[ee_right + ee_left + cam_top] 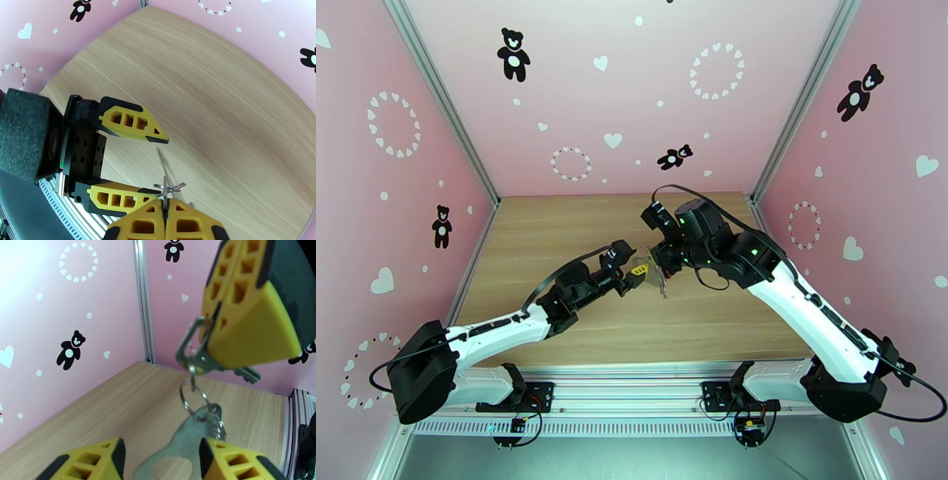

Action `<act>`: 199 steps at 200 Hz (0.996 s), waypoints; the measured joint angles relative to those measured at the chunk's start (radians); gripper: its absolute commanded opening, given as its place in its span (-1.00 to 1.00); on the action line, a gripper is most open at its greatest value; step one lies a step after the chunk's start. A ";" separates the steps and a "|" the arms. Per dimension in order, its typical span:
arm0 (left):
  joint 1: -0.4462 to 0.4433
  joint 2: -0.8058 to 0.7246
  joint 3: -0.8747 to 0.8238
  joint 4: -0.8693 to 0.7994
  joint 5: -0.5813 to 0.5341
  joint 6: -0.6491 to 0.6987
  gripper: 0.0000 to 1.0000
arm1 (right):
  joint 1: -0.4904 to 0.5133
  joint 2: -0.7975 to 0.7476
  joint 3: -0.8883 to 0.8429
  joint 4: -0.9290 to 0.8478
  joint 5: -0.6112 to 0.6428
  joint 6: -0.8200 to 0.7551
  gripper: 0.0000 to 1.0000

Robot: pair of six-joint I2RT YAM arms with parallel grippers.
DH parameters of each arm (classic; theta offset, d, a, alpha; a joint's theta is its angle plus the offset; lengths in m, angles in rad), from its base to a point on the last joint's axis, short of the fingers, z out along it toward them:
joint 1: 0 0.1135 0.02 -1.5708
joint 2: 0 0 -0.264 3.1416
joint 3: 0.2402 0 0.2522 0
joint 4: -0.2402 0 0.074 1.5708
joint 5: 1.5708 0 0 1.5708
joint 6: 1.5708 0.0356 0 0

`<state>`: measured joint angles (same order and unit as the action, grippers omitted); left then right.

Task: Remove the keys from the keyring

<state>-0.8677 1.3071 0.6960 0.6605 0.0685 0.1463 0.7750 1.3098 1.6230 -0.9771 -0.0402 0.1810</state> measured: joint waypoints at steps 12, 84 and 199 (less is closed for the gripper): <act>0.000 0.001 -0.003 0.034 -0.010 -0.001 -0.07 | 0.000 0.000 0.000 0.000 0.000 0.008 -1.00; -0.002 0.025 -0.005 0.104 -0.001 0.006 -0.05 | 0.000 0.000 0.000 0.001 -0.002 0.042 -1.00; -0.013 0.066 -0.005 0.126 0.008 0.018 -0.09 | 0.000 -0.001 0.000 0.008 0.005 0.053 -1.00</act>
<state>-0.8806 1.3731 0.6910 0.7868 0.0769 0.1646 0.7750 1.3087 1.6230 -0.9695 -0.0349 0.2340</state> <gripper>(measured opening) 0.455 0.031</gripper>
